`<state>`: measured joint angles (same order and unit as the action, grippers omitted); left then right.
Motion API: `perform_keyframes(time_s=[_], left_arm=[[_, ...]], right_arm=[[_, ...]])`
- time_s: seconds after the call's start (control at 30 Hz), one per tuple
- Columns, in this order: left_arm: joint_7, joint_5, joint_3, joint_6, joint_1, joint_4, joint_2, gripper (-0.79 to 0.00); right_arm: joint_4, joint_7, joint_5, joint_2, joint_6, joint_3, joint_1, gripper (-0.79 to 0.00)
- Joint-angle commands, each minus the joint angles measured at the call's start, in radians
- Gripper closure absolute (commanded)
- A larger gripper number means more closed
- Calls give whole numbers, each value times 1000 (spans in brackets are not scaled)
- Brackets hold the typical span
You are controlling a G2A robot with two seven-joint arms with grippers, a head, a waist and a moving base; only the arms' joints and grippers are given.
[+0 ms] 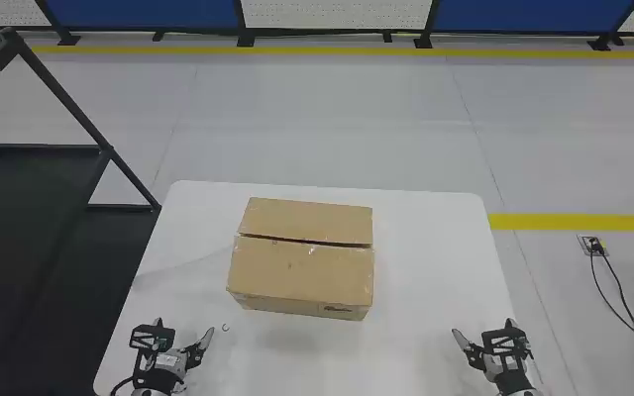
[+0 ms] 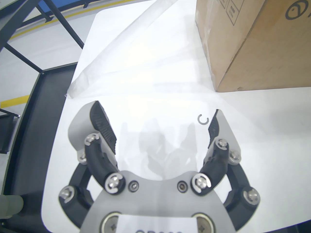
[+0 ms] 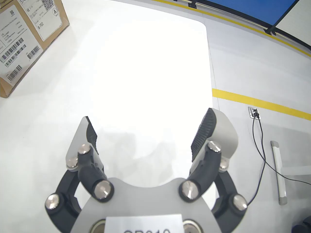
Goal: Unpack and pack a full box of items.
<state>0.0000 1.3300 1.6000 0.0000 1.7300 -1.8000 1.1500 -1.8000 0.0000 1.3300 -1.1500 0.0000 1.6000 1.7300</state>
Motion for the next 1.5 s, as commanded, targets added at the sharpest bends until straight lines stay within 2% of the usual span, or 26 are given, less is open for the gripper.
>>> perform_keyframes(time_s=[0.0, 0.43, 0.6, 0.9, 1.0, 1.03, 1.37, 1.47], left_arm=[[0, 0, 0, 0, 0, 0, 0, -785], [0, 0, 0, 0, 0, 0, 0, -785], [39, -37, 14, -62, -10, 6, 0, -785], [111, -53, 58, -147, -55, -16, -4, -785], [94, -45, 65, -197, -58, -26, -7, -785], [94, -45, 65, -197, -58, -26, -7, -785], [94, -45, 65, -197, -58, -26, -7, -785], [66, -91, 49, -132, -92, -7, 0, -785]], right_arm=[[0, 0, 0, 0, 0, 0, 0, -785], [-3, 0, -3, 0, -5, -2, -1, -785], [-25, 18, -35, -1, -45, 4, -13, -785], [-117, 52, -177, 6, -263, 51, 13, -785], [-156, 90, -243, 10, -347, 69, 25, -785], [-169, 118, -242, 13, -380, 83, 32, -785], [-169, 118, -242, 13, -380, 83, 32, -785], [-167, 116, -246, 12, -374, 77, 25, -785]])
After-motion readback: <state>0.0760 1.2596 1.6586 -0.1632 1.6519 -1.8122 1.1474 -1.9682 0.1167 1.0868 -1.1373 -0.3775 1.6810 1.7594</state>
